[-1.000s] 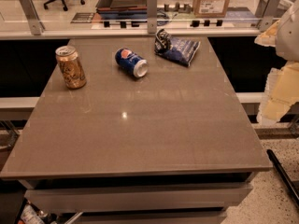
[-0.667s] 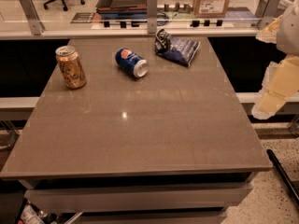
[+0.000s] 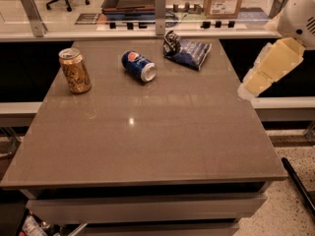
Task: Place pepsi can upright
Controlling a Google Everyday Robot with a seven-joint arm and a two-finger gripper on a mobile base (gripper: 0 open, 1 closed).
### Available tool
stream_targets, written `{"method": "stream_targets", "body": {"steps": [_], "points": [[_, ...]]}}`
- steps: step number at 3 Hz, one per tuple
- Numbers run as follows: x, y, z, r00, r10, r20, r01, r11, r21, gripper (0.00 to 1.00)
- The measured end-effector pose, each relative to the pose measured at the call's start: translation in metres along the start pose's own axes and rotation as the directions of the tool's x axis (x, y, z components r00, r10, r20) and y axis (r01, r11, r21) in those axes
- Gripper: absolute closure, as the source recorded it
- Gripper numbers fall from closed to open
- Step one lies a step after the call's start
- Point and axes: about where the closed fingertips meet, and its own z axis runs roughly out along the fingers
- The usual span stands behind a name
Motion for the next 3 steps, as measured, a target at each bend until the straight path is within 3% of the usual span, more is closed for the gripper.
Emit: {"method": "stream_targets", "body": {"steps": [1, 2, 3], "points": [[-0.029, -0.01, 0.01, 0.997, 0.077, 0.022, -0.077, 0.9966, 0.028, 0.0], [-0.053, -0.024, 0.01, 0.993, 0.115, 0.008, -0.115, 0.9908, 0.071, 0.0], [-0.073, -0.04, 0.008, 0.993, 0.108, -0.037, -0.104, 0.9897, 0.099, 0.0]]}}
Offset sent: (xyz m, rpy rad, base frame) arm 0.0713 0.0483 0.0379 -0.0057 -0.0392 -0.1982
